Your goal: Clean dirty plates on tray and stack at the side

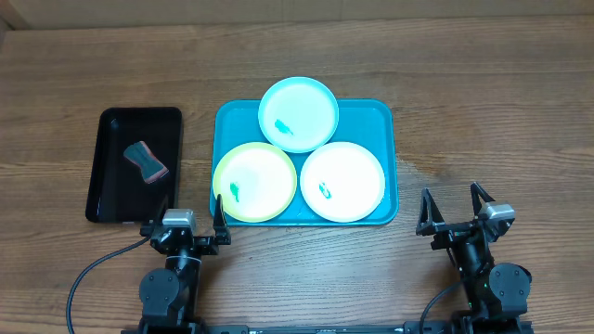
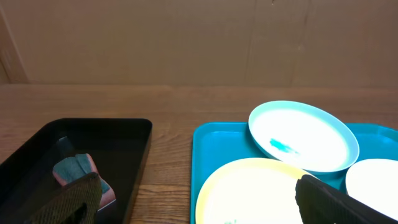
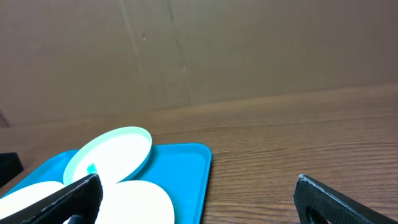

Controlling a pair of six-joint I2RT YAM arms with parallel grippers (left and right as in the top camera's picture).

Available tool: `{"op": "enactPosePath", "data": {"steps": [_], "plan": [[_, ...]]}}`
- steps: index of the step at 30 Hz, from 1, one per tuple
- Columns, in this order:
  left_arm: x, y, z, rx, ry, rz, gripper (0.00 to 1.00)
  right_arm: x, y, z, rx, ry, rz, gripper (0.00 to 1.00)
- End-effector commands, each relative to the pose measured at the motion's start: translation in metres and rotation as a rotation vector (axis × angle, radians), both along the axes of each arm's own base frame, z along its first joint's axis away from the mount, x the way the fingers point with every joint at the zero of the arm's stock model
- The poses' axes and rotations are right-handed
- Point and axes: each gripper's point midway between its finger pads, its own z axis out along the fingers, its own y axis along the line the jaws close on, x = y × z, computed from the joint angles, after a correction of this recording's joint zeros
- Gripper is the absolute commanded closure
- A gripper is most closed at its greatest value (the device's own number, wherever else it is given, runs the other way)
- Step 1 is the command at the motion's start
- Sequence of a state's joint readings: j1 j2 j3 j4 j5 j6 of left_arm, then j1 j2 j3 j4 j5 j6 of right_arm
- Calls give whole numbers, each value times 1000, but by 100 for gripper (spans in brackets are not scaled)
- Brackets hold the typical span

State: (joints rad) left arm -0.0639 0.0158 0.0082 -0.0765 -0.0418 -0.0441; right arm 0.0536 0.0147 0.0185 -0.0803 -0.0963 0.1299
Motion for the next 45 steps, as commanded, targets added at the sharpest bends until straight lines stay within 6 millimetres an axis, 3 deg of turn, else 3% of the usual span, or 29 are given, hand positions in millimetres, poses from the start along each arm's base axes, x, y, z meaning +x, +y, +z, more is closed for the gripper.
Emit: {"op": "enactPosePath", "data": {"steps": [1,20,23,27,33,36,41,45], "plan": [[0,3,1,23,-11,12,0,0,-2,-1,-3,-7,-13,0],[0,3,1,23,-11,12,0,0,-2,-1,-3,-6,-13,0],[-1,-12,1,-36,-7,-67,0,0,-2,-1,-3,-6,-13,0],[-3,-29,4,-214,4,-156,0,0,-2,-1,-3,-7,-13,0],[-10,-53,11,-794,100,-254,0,0,-2,-1,-3,-7,-13,0],[-10,-54,35,-898,31,-292,0,0,-2,-1,-3,-6,-13,0],[-27,-52,109,-770,-290,-417,0,0,-2,-1,-3,-6,-13,0],[-37,-49,140,-680,-389,-418,0,0,-2,-1,-3,-6,-13,0]]}}
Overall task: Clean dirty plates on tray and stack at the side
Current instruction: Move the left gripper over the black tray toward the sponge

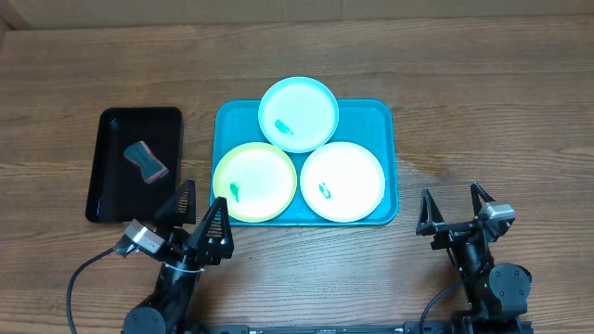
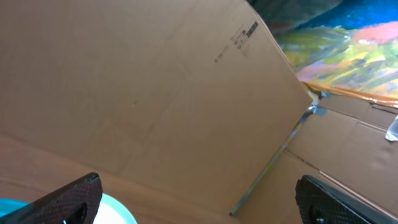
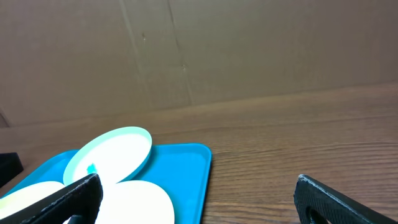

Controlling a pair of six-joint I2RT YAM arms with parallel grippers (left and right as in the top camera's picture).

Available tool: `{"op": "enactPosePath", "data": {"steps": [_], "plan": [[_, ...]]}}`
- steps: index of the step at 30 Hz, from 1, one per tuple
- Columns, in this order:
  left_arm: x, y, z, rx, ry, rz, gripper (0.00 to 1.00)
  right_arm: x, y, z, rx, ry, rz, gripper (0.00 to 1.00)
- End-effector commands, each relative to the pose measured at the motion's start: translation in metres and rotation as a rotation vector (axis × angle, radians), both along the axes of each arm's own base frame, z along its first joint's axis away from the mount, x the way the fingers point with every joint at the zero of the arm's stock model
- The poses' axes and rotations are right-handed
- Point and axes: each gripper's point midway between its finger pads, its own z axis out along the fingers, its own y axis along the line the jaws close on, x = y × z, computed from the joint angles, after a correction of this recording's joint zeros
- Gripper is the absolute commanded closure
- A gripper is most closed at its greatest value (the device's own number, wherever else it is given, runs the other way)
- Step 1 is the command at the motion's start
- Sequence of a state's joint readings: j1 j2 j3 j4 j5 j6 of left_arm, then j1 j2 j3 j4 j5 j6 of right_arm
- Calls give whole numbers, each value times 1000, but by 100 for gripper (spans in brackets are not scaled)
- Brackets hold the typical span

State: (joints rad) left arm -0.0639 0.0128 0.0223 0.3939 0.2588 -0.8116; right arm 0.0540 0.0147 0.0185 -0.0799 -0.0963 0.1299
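Observation:
Three stained plates lie on the blue tray [image 1: 385,116]: a light blue plate [image 1: 298,113] at the back, a yellow-rimmed plate [image 1: 254,182] front left, a white plate [image 1: 342,181] front right. A sponge [image 1: 145,160] rests in the black tray [image 1: 111,190]. My left gripper [image 1: 199,219] is open, raised and tilted upward near the yellow-rimmed plate's front edge; its wrist view shows mostly cardboard wall and a sliver of the light blue plate [image 2: 118,214]. At the front right my right gripper [image 1: 455,209] is open, empty, beside the blue tray [image 3: 186,168].
A cardboard wall [image 3: 249,50] stands behind the table. Bare wooden tabletop [image 1: 483,111] lies to the right of the blue tray and between the two trays.
My left gripper has risen and tipped upward, now angled over the table near the yellow-rimmed plate; its camera now faces the cardboard wall. The right arm, plates and sponge have not moved.

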Motion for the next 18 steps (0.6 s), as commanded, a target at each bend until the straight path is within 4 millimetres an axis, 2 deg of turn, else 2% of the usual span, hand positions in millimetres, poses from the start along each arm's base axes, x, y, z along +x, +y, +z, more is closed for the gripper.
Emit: {"op": "enactPosePath", "data": {"steps": [1,6,9,14,18], "plan": [[-10,3,29,65,-72,45,0,0,-3,-1,-3,-6,-13,0],[-6,11,61,270,-66,181,0,0,-3,-1,-3,-6,-13,0],[6,13,81,404,-46,237,0,0,-3,-2,-3,-6,-13,0],[59,41,101,488,193,382,0,0,-3,-2,-3,-6,-13,0],[105,63,98,589,471,469,0,0,-3,-2,-3,-6,-13,0]]}}
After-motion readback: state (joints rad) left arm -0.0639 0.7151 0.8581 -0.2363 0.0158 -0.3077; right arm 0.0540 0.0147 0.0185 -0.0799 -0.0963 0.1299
